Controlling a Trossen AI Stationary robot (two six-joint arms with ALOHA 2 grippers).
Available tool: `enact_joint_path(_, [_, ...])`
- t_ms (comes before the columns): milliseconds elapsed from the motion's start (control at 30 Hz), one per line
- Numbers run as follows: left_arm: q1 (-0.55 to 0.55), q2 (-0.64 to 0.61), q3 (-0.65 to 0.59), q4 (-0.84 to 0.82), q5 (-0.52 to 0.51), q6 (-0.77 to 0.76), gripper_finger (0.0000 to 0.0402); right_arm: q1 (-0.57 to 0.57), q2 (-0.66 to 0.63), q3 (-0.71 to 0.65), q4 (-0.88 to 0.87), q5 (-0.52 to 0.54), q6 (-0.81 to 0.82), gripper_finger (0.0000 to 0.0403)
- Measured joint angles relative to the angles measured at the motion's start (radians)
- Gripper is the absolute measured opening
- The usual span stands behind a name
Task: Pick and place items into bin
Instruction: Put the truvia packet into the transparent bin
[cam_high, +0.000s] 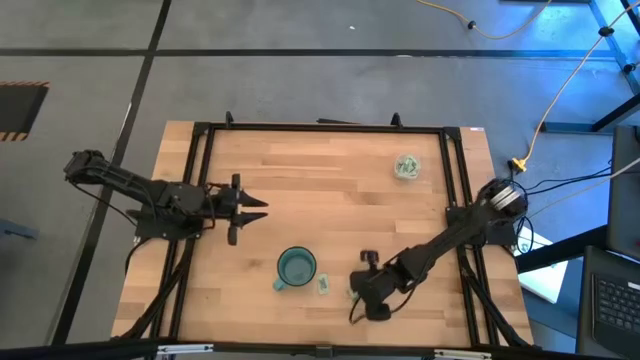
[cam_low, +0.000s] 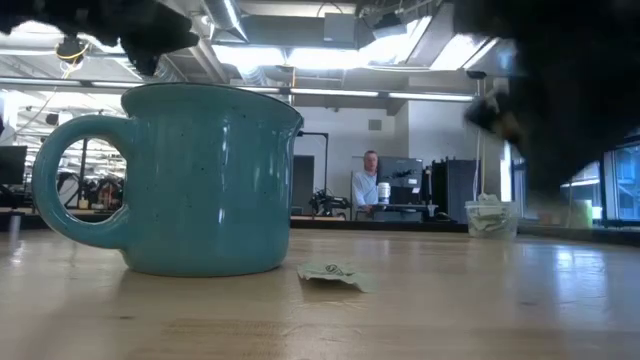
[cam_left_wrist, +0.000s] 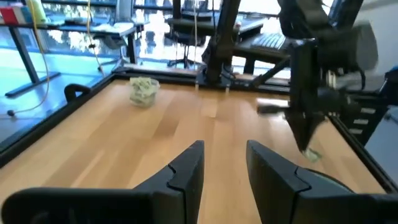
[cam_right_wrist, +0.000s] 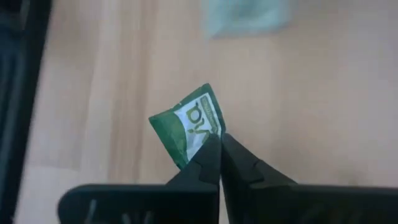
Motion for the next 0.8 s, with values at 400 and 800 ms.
enact_joint_path(400, [0.000, -0.258, -0.233, 0.096, -0.028, 0.045, 0.0113, -0.139, -0.406, 0.005, -0.572, 0.341, 0.250, 0.0002])
enact_joint_path(800, [0.026, -0.481, -0.252, -0.043, -0.133, 0.190, 0.0113, -0.521, -0.694, -0.102, -0.806, 0.390, 0.194, 0.0002])
